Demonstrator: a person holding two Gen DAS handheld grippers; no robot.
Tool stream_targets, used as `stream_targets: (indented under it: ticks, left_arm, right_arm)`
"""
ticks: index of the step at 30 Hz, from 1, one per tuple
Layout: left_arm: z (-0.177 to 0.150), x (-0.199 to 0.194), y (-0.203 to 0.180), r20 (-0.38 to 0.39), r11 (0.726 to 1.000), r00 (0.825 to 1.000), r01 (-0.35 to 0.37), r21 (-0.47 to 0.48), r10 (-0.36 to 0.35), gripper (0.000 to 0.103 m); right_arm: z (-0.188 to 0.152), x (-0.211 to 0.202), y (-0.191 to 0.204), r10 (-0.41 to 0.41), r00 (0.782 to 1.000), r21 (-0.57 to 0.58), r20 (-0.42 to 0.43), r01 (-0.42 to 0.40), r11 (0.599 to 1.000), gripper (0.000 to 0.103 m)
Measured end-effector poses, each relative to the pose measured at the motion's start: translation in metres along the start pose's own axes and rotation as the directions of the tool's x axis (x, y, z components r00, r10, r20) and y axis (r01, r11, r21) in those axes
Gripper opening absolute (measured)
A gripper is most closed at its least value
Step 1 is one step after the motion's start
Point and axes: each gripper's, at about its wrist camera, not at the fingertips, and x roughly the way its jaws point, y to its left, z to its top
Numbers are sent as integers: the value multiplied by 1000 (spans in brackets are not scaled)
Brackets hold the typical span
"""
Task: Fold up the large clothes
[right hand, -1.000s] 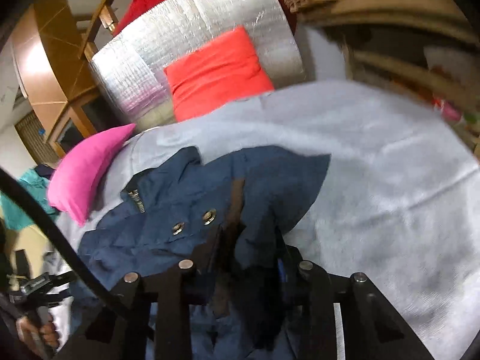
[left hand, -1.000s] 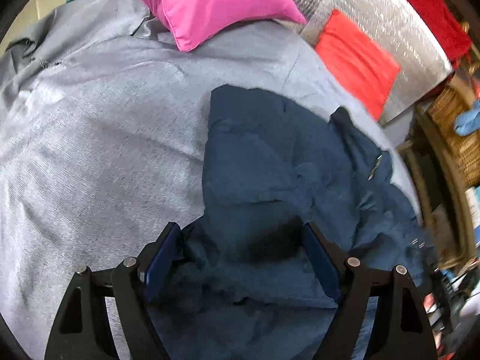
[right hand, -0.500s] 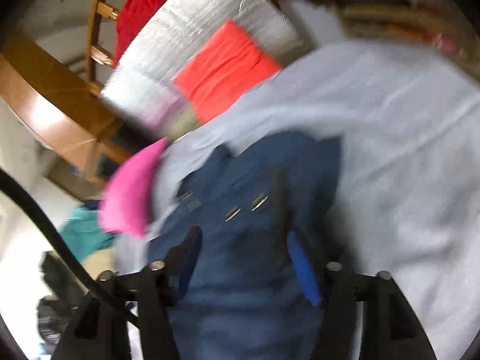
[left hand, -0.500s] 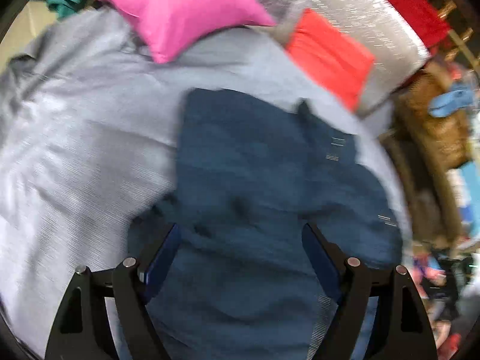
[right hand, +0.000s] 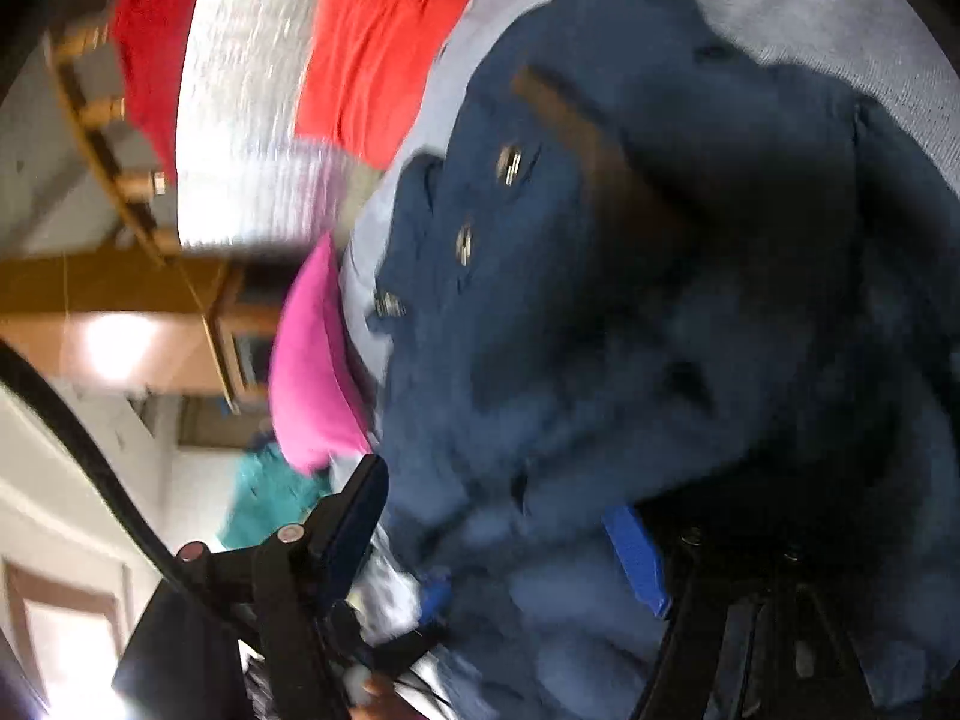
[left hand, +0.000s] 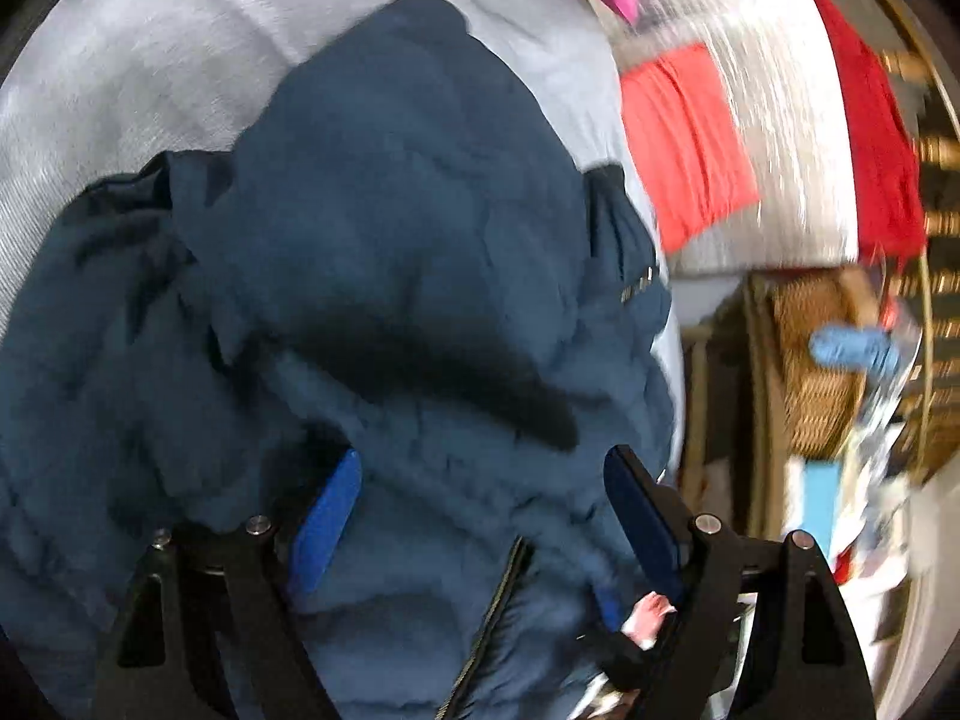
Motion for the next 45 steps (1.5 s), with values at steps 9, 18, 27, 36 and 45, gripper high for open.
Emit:
stream_targets:
  ticks: [9,18,27,36,45]
  left_arm:
    - [8,10,20,27,996,999,26,-84,-23,46]
    - [8,-2,0,73,1000,997,27,4,-27,22]
    - [-13,-31,-5,74,987,996,-53,155,42,20]
    - [-9,-40,12,-37,979,990,-127,160,135,43]
    - [-34,-98,-34,-29,931,998,69,358,-63,55]
  right_arm:
    - [25,11,-18,12,994,108,110,-25,994,48]
    - [27,0,8,-61,988,-47,139,68,997,24]
    - [0,-29,27,-114,985,-199,128,138,970,23]
    - [18,-27,0,-236,972,-133,-23,231,964,49]
    - [2,-88,35,-121,988,-309,-99,85,947,59]
